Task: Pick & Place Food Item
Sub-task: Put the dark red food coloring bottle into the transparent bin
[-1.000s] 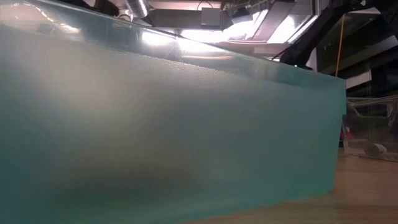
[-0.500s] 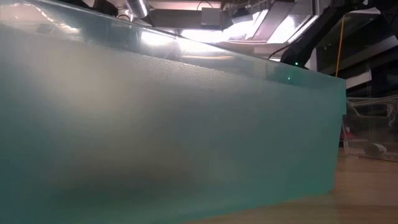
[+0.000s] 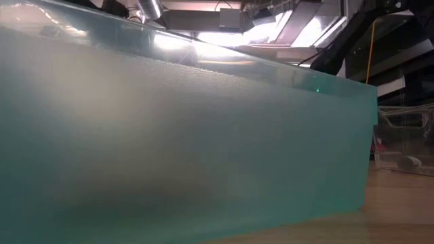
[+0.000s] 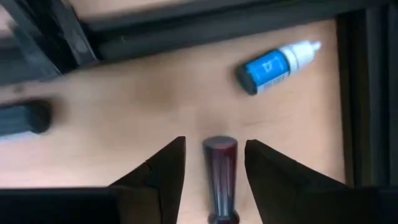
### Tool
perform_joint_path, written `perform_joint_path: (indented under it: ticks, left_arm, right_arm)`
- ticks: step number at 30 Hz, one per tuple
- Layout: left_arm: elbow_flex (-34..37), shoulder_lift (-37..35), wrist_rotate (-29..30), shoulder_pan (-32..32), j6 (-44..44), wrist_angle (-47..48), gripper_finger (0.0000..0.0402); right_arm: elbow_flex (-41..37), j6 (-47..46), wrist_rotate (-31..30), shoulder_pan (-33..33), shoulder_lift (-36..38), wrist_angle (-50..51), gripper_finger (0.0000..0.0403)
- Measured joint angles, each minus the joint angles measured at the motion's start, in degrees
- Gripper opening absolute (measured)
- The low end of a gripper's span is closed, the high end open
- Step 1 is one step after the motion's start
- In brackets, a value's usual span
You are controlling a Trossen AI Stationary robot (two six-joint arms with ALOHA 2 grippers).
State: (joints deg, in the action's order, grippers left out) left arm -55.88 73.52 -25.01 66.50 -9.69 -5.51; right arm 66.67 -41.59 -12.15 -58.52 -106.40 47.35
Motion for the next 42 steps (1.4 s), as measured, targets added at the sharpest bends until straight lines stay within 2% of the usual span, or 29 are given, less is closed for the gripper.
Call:
perform_joint_path:
  ticks: [4,12,21,24,29,32,42]
  left_arm:
    - [0.00,0.01,0.02,0.00,0.55,0.20,0.0141]
    - [0.00,0.09,0.01,0.00,1.43,2.17,0.0141]
    - [0.00,0.11,0.40,0.00,1.36,2.62,0.0141]
    - [0.00,0.11,1.20,0.00,1.42,2.68,0.0141]
    - [0.00,0.13,1.99,0.00,1.42,2.72,0.0141]
    - [0.00,0.13,2.01,0.00,1.40,2.72,0.0141]
    - [0.00,0.15,2.03,0.00,0.97,2.52,0.0141]
  right_arm:
    - [1.64,1.61,0.28,0.81,-2.06,2.52,0.0155]
    - [11.60,2.45,1.66,1.40,-12.97,15.34,0.0148]
    - [13.11,4.34,3.66,1.15,-13.69,15.57,0.0145]
    - [12.99,4.75,3.95,1.16,-13.69,15.06,0.0123]
    - [12.56,4.75,4.93,0.99,-13.63,14.40,0.0052]
    - [12.52,4.91,4.96,0.99,-13.61,14.23,0.0023]
    - [15.09,5.87,7.27,0.95,-11.55,14.59,0.0019]
